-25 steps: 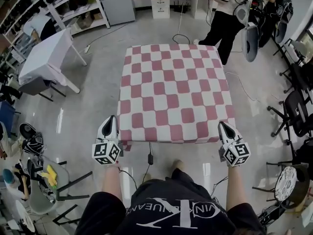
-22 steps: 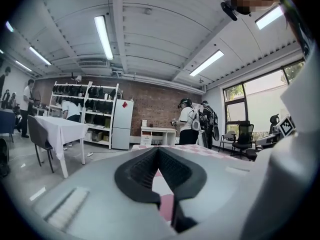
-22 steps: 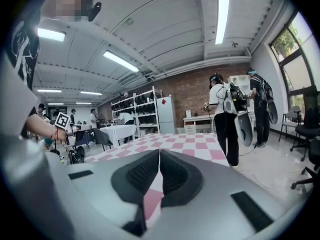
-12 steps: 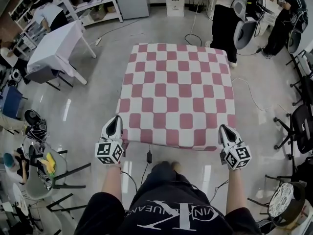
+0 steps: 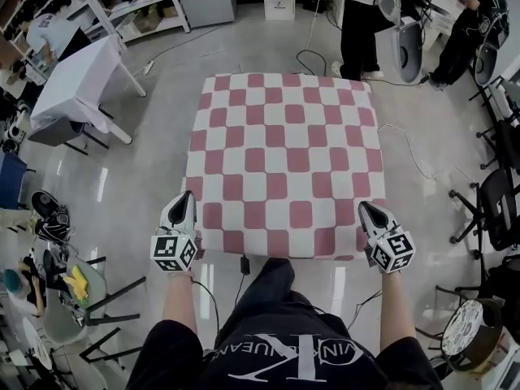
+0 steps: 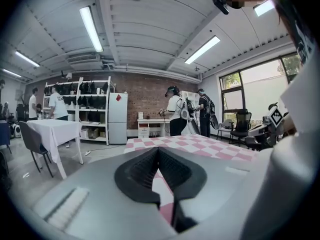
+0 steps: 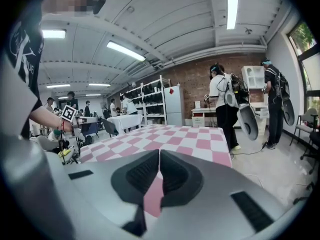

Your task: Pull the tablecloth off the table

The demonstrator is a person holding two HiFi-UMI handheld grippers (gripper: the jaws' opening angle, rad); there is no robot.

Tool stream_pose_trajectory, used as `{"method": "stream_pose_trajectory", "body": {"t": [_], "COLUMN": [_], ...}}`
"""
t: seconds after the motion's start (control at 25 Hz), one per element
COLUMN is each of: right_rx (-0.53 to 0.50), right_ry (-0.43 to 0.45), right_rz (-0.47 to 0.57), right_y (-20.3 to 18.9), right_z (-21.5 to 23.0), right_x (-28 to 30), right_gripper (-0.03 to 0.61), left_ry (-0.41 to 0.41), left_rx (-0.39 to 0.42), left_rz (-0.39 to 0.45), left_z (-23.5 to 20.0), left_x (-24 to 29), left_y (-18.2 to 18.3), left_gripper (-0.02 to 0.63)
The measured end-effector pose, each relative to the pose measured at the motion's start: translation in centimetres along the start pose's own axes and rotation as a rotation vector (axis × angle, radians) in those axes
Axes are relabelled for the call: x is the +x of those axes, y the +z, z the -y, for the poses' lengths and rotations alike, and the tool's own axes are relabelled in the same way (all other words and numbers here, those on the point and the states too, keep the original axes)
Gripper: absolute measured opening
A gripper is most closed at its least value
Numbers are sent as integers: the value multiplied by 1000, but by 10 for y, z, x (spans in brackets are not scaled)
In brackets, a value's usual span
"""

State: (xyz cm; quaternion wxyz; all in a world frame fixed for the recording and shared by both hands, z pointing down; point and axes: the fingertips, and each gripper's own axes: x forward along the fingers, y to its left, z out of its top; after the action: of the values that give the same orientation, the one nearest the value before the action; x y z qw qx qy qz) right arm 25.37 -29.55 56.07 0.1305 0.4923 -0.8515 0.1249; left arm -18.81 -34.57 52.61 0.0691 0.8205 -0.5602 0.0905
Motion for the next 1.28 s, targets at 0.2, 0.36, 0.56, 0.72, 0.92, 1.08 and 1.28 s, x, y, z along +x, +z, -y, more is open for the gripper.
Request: {"method": "stream_pose_trajectory", "body": {"t": [0.2, 0.36, 0.56, 0.72, 0.92, 1.08, 1.28], "right_rx": [-24, -69, -122, -126, -130, -114, -108], "right_ry": [17, 36, 75, 90, 132, 134, 109], "right_rz": [-67, -127, -227, -294, -378, -419, -453], "right_y": [0, 4, 4, -1, -14, -19, -20], "right_z": [24, 38, 57, 75, 83, 95, 126], "right_x": [31, 58, 88, 106, 121, 132, 150], "right_gripper": [12, 12, 12, 20, 181, 260, 304], "left_ry": [-21, -44, -51, -79, -99, -90, -49], "left_rx": [-17, -18, -23, -10, -25, -27, -36], "left_rz": [-14, -36, -54, -63, -78, -104, -120], "left_z": [-12, -26, -43, -45, -41, -42, -50], "left_x": [34, 57, 80, 104, 126, 134, 150], "left_y": [-3, -2, 1, 3, -2, -11, -18], "left_gripper": [11, 11, 11, 11, 11, 11, 11]}}
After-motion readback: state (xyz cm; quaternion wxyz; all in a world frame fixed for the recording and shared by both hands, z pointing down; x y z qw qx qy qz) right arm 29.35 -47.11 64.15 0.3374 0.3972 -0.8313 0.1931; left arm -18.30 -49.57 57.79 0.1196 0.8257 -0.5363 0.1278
